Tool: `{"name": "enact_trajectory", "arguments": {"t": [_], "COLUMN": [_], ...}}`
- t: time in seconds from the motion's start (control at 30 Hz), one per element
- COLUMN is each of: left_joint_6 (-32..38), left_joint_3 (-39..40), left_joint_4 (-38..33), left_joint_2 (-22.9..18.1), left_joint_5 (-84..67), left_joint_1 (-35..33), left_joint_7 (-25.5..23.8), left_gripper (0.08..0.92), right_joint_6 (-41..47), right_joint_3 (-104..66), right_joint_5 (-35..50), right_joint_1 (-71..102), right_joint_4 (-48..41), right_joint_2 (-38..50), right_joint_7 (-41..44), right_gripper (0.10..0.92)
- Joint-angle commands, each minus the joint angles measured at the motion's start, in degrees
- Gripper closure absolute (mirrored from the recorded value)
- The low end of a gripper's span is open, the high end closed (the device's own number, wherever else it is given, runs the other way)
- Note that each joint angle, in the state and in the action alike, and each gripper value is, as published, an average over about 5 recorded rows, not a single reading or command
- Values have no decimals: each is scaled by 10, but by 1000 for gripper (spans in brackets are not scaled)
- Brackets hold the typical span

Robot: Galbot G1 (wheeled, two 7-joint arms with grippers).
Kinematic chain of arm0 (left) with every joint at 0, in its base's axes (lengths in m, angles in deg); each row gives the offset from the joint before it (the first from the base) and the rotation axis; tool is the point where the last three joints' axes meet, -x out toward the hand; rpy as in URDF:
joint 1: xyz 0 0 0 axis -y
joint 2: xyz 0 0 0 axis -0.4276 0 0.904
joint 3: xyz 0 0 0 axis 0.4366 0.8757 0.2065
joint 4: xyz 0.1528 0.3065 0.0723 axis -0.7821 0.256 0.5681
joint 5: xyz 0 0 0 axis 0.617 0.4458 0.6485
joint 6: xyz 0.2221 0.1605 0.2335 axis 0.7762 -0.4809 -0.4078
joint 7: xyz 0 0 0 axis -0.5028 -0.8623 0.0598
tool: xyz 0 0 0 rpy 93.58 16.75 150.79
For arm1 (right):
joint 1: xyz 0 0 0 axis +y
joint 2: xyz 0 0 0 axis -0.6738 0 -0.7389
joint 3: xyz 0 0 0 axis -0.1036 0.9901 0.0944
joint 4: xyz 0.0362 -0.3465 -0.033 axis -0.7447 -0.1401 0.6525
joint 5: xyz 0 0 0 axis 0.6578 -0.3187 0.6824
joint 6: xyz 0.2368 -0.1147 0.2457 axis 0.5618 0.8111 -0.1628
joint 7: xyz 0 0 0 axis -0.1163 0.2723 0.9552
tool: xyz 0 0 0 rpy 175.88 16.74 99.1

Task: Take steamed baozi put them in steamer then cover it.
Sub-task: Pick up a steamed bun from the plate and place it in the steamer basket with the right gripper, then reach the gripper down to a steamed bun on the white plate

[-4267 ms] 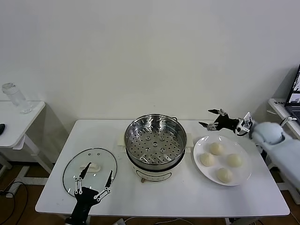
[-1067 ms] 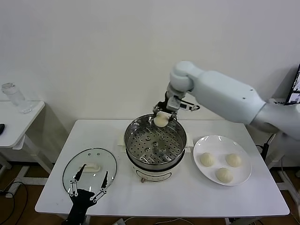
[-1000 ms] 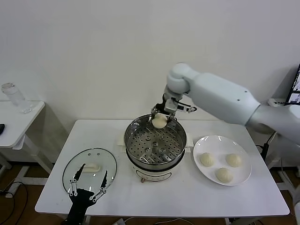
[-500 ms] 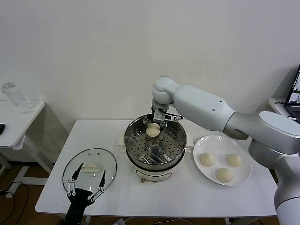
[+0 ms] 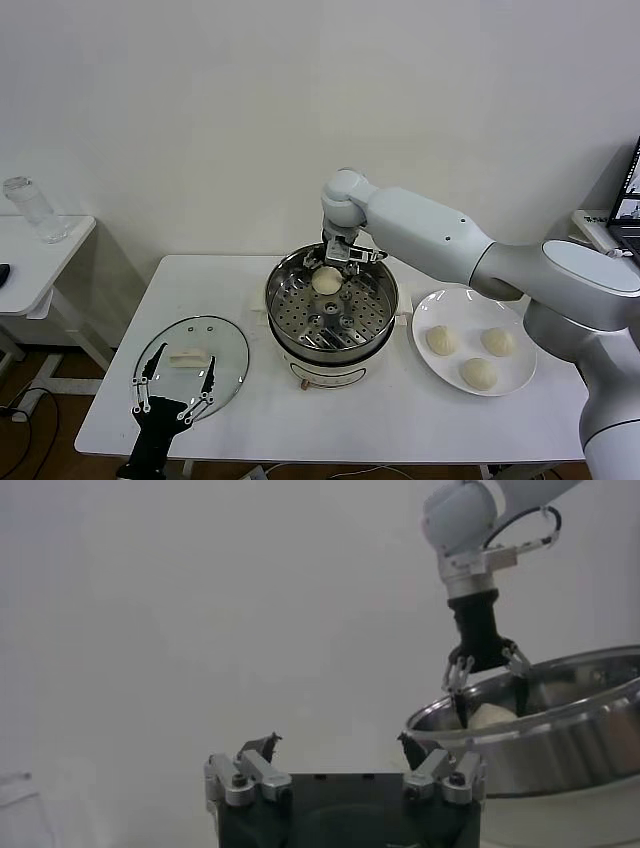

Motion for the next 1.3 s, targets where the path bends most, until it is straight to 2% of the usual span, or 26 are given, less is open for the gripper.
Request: {"name": "enact_trajectory", "arguments": {"t": [0.03, 0.13, 0.23, 0.37, 0.5, 0.87, 1.3], "left_joint_6": [-1, -2, -1, 0, 0, 3, 5], "left_joint_3": [1, 6, 11, 18, 24, 18, 13], "left_joint_4": [-1, -1, -1, 0, 1, -1, 5], "left_joint_2": [1, 1, 2, 3, 4, 1, -1], "left_joint_5": [-1, 1, 2, 3, 6, 10, 11], "left_joint_1": [0, 0, 0, 0, 1, -1, -6], "left_joint_7": [0, 0, -1, -2, -1, -1, -1], "left_gripper": [177, 177, 177, 177, 177, 177, 177], "right_joint_6": [114, 202, 281, 328, 348, 363, 356], "right_joint_3": [-10, 2, 34, 86, 140, 146, 90], "right_joint_5": [194, 294, 341, 380, 400, 371, 325], "right_joint_1": [-57, -104, -143, -147, -109, 38, 107], "right_joint_4": [90, 89, 65, 51, 58, 22, -22], "right_joint_2": [127, 193, 253, 321, 362, 336, 290], "right_joint_7": [45, 56, 66, 76, 47, -48, -71], "right_gripper": [203, 203, 203, 203, 203, 203, 203]}}
